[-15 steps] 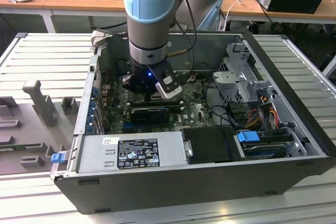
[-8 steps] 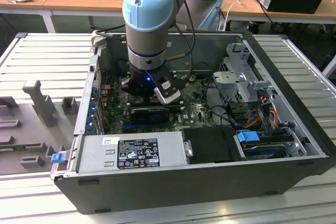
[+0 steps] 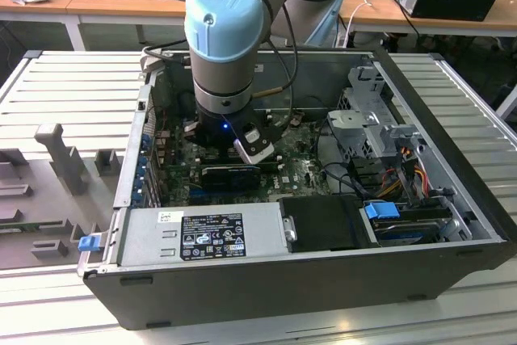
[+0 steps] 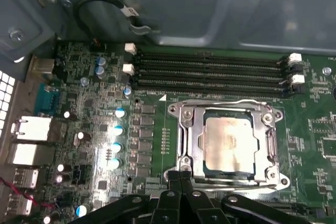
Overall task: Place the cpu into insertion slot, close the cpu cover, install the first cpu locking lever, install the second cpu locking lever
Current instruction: 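Install the second cpu locking lever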
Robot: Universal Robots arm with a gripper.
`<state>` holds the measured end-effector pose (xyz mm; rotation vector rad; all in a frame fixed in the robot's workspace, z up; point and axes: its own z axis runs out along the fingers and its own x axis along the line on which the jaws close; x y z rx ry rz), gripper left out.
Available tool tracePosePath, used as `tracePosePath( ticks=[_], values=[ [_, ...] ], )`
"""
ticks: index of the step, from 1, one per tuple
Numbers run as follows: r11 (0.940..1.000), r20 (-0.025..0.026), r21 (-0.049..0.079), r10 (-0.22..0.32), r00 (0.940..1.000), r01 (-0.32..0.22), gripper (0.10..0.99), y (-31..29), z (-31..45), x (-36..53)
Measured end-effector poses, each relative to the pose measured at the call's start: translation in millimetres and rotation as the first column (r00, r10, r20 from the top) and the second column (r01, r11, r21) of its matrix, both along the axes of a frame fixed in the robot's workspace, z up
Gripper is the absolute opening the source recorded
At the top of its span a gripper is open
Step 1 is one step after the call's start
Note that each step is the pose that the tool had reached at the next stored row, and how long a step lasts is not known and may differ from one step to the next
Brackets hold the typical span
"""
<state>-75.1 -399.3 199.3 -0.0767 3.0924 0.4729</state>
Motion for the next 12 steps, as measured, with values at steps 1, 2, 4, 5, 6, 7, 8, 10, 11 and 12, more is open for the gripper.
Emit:
tracePosePath(
  ticks=[1, 2, 4, 5, 6, 7, 8, 10, 11, 12],
  values=[
    [0.9999, -0.0001, 0.013, 0.000, 1.0000, 0.000, 0.106, -0.4, -0.9, -0.4],
    [0.9996, 0.0000, 0.027, 0.000, 1.0000, 0.000, 0.106, -0.9, -2.0, -0.9],
    [0.9991, 0.0001, 0.043, 0.000, 1.0000, 0.000, 0.106, -1.4, -4.5, -1.5],
    [0.9989, 0.0001, 0.047, 0.000, 1.0000, 0.000, 0.106, -1.6, -5.6, -1.7],
    [0.9987, -0.0005, 0.052, 0.000, 1.0000, 0.000, 0.106, -2.1, -7.2, -2.2],
    [0.9985, -0.0005, 0.054, 0.000, 1.0000, 0.000, 0.106, -2.1, -7.3, -2.5],
    [0.9985, -0.0004, 0.055, 0.000, 1.0000, 0.000, 0.106, -2.1, -7.4, -2.6],
    [0.9983, 0.0009, 0.057, 0.000, 1.0000, 0.000, 0.106, -1.5, -3.6, -2.5],
    [0.9984, 0.0004, 0.056, 0.000, 1.0000, 0.000, 0.106, -1.6, -1.3, -2.6],
    [0.9984, -0.0001, 0.056, 0.000, 1.0000, 0.000, 0.106, -1.6, 0.9, -2.7]
  ],
)
